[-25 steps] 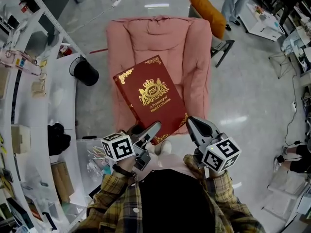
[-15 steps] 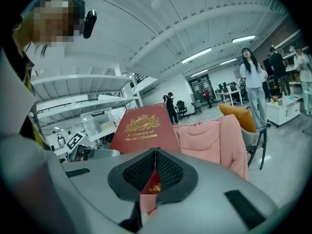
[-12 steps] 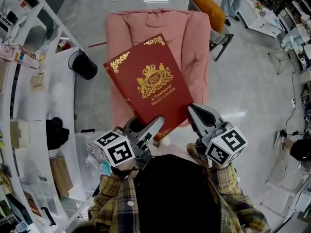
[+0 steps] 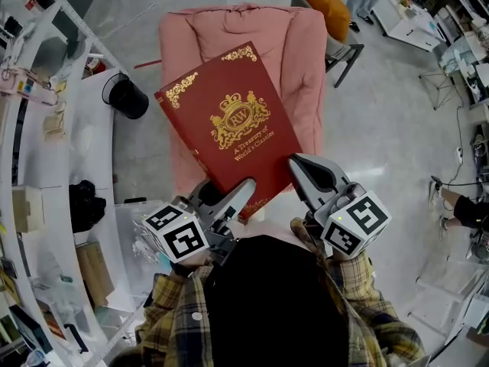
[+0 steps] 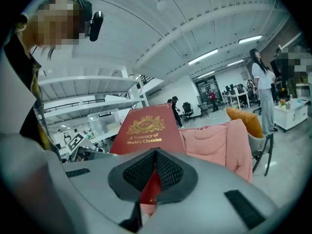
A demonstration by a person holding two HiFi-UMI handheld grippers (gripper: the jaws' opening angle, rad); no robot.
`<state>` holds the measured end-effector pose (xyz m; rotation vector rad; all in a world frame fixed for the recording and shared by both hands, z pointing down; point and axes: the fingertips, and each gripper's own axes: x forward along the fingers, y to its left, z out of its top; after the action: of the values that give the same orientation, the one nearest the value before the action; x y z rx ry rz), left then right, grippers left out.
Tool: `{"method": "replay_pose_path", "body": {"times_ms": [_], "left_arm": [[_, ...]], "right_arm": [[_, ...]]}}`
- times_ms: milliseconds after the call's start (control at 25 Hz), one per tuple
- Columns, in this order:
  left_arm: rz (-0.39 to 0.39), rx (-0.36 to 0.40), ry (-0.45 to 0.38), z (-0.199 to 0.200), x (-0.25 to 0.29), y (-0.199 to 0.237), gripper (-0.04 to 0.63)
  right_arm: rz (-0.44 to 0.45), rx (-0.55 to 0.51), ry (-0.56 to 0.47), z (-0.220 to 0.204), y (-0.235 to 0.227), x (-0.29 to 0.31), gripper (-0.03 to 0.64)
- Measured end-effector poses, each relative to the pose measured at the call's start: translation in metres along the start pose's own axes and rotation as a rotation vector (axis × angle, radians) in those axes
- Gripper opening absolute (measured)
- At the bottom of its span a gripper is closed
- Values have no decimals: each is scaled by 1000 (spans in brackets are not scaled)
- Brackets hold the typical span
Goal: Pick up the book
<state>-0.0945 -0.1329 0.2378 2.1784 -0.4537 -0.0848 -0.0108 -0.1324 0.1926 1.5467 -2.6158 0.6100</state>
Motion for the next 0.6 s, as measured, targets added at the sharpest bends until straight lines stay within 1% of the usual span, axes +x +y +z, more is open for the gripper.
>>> {"method": "replay_pose_path", "body": {"times_ms": [200, 320, 600], "left_arm": [[-2, 0, 0, 1, 0, 0, 236], [-11, -15, -3, 3, 2, -1, 236], [-19, -26, -5, 5, 3, 1, 238]], "right_arm": [[-8, -1, 1, -1, 0, 0, 17], [-13, 3, 5, -1, -1, 0, 17], [-4, 15, 4, -3, 0, -1, 17]]}}
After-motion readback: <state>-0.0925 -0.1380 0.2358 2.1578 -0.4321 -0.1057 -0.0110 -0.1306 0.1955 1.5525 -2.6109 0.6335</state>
